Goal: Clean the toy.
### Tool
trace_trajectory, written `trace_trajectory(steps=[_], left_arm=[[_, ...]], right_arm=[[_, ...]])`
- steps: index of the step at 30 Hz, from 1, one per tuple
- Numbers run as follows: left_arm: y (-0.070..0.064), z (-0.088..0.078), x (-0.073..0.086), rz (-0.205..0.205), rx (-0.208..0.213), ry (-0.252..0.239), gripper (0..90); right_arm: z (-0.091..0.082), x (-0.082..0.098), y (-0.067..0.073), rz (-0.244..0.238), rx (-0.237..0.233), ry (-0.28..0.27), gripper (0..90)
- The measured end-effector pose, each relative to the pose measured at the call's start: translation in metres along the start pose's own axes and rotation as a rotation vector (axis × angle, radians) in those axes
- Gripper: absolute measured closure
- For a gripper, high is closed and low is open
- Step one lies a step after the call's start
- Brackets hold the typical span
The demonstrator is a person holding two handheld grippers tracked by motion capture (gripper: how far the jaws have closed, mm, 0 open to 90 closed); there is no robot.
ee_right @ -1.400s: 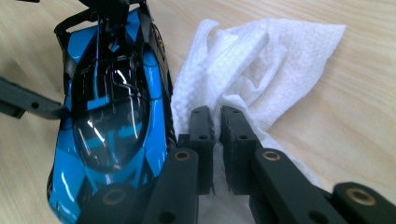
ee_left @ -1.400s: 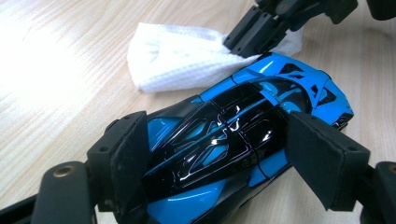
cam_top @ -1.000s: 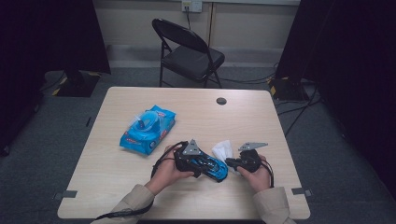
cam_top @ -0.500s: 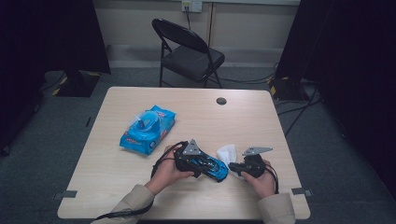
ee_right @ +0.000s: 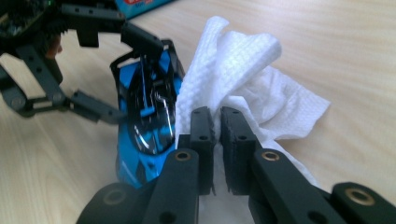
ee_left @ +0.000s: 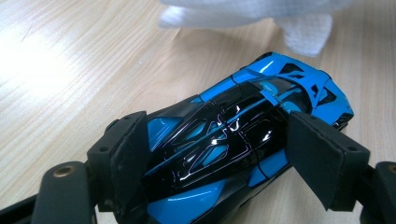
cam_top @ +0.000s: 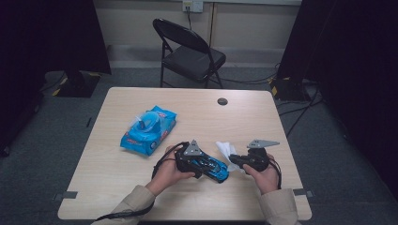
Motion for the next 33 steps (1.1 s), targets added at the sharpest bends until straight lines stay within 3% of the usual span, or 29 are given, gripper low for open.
trace_trajectory(steps=[10, 20, 28, 33], left_arm=[[0.000, 0.000, 0.000, -0.001, 0.001, -0.001, 21.8], [0.000, 0.000, 0.000, -0.003, 0.003, -0.003, 21.8], [0.000, 0.000, 0.000, -0.002, 0.003, -0.010, 21.8], [0.001, 0.000, 0.000, -0.004, 0.003, -0.010, 21.6]], right_arm=[[0.030, -0.029, 0.000, 0.005, 0.002, -0.034, 83.2], [0.074, -0.049, 0.009, -0.026, -0.008, -0.002, 82.8], [0.097, -0.044, 0.011, -0.055, -0.005, 0.063, 82.5], [0.103, -0.043, 0.008, -0.038, -0.005, 0.071, 82.6]])
Point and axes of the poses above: each handheld gripper's, and its own axes: z roughly forward along the jaws, x roughly out of its underside, y roughly to its left, the point moved 10 cm from there along z, roughly forward along the jaws, and after that the axes turned 9 degrees about -x, right-handed, at the moved point
